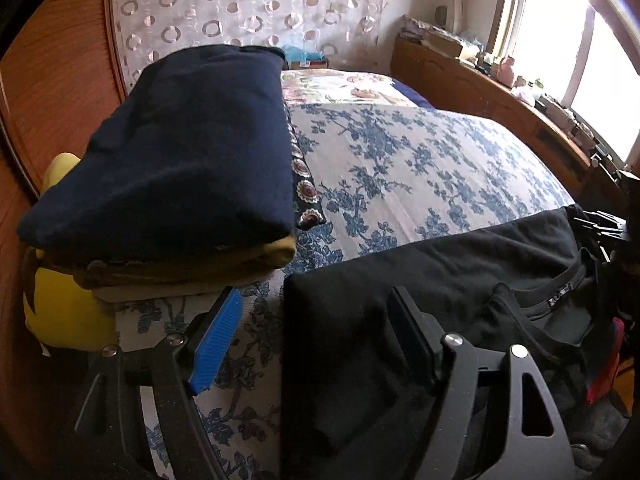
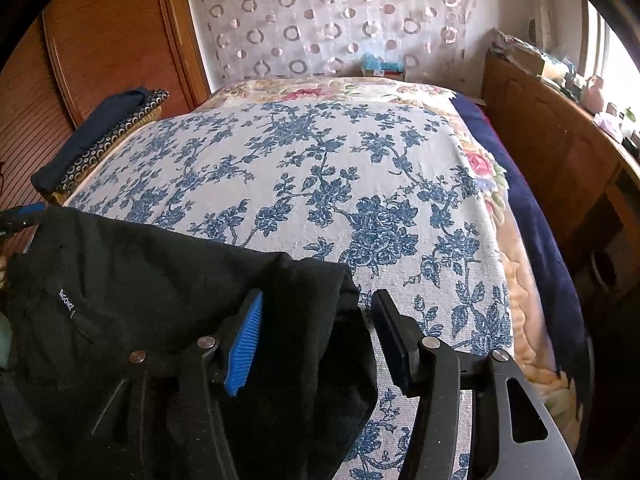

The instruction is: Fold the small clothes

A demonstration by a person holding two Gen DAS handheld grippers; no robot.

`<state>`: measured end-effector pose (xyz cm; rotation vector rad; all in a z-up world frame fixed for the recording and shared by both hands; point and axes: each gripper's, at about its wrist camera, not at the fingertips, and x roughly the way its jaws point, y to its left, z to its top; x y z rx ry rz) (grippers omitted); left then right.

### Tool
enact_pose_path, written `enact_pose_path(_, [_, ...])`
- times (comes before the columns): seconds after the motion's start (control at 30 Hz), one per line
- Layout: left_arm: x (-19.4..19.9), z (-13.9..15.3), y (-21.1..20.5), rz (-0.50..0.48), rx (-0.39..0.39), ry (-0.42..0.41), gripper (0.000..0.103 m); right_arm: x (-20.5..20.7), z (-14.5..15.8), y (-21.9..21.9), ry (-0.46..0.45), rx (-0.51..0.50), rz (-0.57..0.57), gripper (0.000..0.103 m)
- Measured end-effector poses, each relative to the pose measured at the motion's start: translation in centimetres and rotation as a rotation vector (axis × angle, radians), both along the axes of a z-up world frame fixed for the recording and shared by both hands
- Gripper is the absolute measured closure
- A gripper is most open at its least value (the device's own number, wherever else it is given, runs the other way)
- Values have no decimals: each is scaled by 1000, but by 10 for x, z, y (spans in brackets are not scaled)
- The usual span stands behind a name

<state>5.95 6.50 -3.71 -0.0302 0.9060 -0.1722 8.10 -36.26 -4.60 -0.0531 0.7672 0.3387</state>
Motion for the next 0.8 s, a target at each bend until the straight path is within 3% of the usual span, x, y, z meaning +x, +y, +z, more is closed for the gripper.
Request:
enact_pose_path(0.37, [9, -15, 1, 4, -2, 37, 27, 7, -7, 11, -2, -44, 14, 38])
enact_pose_path(0.8, [6, -19, -4, -1, 29, 3, 29, 9, -8, 13, -1, -48, 19, 35])
